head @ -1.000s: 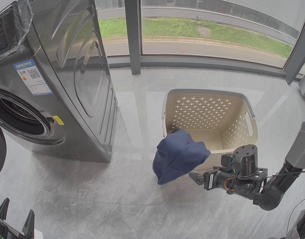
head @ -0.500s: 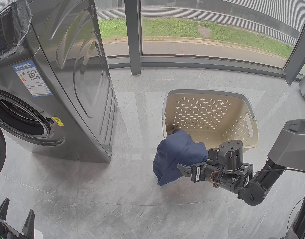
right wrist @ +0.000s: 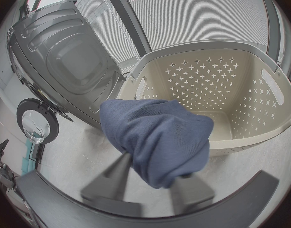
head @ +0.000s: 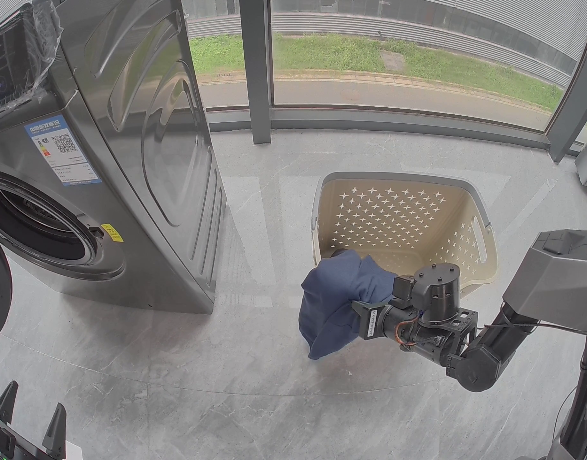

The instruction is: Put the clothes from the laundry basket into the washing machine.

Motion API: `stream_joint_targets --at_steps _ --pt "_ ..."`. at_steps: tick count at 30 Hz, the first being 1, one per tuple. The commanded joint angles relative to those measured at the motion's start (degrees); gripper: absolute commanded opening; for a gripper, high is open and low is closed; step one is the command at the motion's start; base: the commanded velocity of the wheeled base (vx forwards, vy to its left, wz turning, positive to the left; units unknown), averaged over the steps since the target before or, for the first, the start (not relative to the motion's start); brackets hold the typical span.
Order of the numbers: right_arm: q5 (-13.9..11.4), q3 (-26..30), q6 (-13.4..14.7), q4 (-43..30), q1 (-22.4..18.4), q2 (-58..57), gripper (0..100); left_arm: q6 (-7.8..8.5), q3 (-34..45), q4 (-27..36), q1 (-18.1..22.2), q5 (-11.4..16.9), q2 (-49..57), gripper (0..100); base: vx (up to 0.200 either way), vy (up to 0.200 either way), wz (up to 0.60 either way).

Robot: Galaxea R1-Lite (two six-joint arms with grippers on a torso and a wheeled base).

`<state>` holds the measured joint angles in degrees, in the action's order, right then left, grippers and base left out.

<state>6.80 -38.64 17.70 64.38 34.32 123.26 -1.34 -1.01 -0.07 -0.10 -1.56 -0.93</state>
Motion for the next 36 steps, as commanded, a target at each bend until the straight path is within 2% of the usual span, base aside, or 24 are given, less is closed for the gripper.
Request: stream_joint_targets --at_steps 1,7,10,14,15,18,21,25,34,36 --pt "0.1 0.4 0.1 0.5 0.1 0.0 0 -0.07 1.0 0.0 0.0 0.0 0.7 100 0.000 0.000 0.00" --pt "0.1 3.2 0.1 0.9 0.5 -3.7 0 -0.07 1.0 0.0 0.0 0.0 0.7 100 0.000 0.000 0.00" --pt "0.0 6.1 0.1 1.9 1.4 -9.4 0 -0.07 0.9 0.0 0.0 0.0 0.7 100 0.000 0.000 0.00" --pt "-0.2 9.3 0.0 2.3 3.5 -16.9 0 -0.15 0.9 0.0 0.0 0.0 0.7 100 0.000 0.000 0.00" --pt "-0.7 11.5 0.1 2.3 5.7 -23.4 0 -0.24 0.9 0.0 0.0 0.0 0.7 100 0.000 0.000 0.00" --pt "-0.7 13.6 -0.2 2.1 8.5 -31.3 0 -0.07 0.9 0.0 0.0 0.1 0.7 100 0.000 0.000 0.00" --pt "-0.9 13.9 -1.4 1.2 8.8 -36.5 0 0.20 0.9 0.0 0.0 0.2 0.7 100 0.000 0.000 0.00" --pt "-1.3 13.5 -5.3 0.2 8.8 -38.6 0 0.20 0.9 0.1 0.0 0.2 0.7 100 0.000 0.000 0.00" --pt "-1.4 14.3 -6.0 0.9 9.5 -38.4 0 0.11 0.9 0.1 -0.1 0.9 0.7 100 -0.200 0.000 0.00" --pt "-1.4 14.0 -6.0 1.0 9.5 -38.3 0 0.02 0.9 0.1 -0.1 0.9 0.7 100 0.000 0.000 0.00"
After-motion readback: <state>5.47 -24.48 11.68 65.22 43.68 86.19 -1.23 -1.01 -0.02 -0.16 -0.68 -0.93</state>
